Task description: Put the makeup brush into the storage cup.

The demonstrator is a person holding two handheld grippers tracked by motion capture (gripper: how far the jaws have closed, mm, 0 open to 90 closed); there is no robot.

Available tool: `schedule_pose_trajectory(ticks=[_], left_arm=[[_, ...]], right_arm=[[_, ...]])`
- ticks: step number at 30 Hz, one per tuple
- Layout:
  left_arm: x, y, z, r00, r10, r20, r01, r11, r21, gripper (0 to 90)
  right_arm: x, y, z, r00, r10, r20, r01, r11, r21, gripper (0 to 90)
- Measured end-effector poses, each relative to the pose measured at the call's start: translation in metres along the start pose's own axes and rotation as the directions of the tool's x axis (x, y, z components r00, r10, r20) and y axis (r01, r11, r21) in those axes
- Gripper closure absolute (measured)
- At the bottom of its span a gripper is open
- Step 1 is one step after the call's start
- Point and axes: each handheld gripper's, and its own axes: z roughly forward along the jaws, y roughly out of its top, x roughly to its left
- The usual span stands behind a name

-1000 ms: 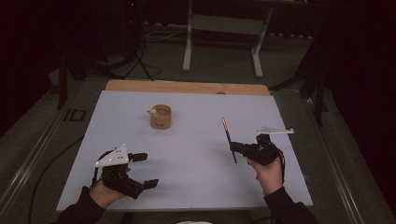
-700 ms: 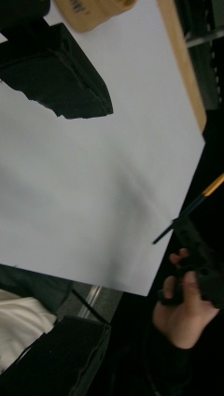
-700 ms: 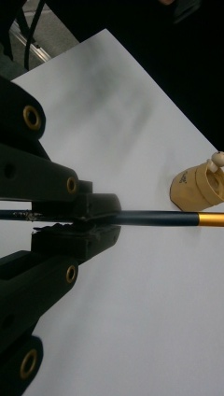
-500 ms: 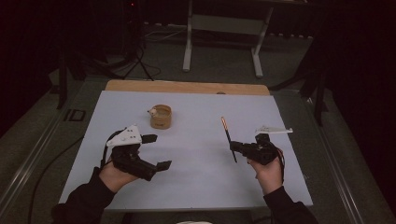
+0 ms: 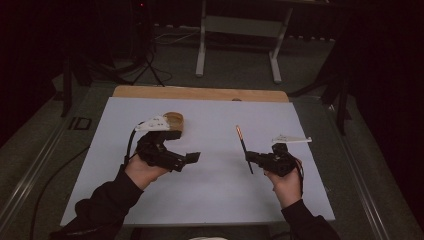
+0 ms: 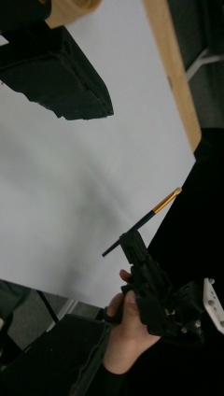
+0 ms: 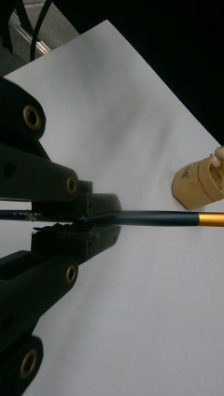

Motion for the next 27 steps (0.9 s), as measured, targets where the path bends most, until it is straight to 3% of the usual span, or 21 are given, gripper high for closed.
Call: schedule_pose_trajectory(ticks=[1,5,7,10,15,17,23,26,27], left_arm=[[0.0,0.001,0.003,1.0,-0.009,-0.002,0.009,1.0,0.003,1.6],[0.0,0.006,0.016,0.9956,-0.056,-0.076,0.059,0.9975,0.038,2.4],[0.0,0.009,0.022,0.9929,-0.093,-0.074,0.097,0.9936,0.058,2.5],[-0.006,0.013,0.031,0.9928,-0.073,-0.095,0.079,0.9946,0.067,3.7],[-0.012,0.021,0.046,0.9916,-0.085,-0.098,0.093,0.9917,0.089,4.1],[-0.012,0.024,0.05,0.987,-0.118,-0.11,0.127,0.9885,0.082,4.1],[-0.013,0.033,0.065,0.9757,-0.2,-0.09,0.207,0.9749,0.081,5.7],[-0.012,0.036,0.074,0.9628,-0.26,-0.075,0.265,0.9612,0.076,9.8],[-0.012,0.036,0.074,0.9628,-0.26,-0.075,0.265,0.9612,0.076,9.8]], right_arm=[[0.0,0.0,0.0,1.0,-0.001,-0.001,0.001,1.0,0.0,84.3],[-0.001,0.0,0.001,1.0,-0.006,0.006,0.006,1.0,0.002,84.3],[-0.001,0.0,0.001,0.9999,-0.007,0.007,0.007,1.0,0.006,84.4],[0.0,0.0,0.003,0.9999,-0.012,0.008,0.012,1.0,0.01,84.3],[0.001,0.0,0.004,0.9998,-0.017,0.014,0.017,1.0,0.01,84.3],[0.001,0.0,0.004,0.9997,-0.018,0.016,0.018,1.0,0.01,84.3],[0.001,0.001,0.005,0.9992,-0.03,0.025,0.03,0.999,0.011,84.3],[0.001,0.001,0.005,0.9989,-0.035,0.03,0.034,0.999,0.014,84.3],[0.001,0.001,0.005,0.9989,-0.035,0.03,0.034,0.999,0.014,84.3]])
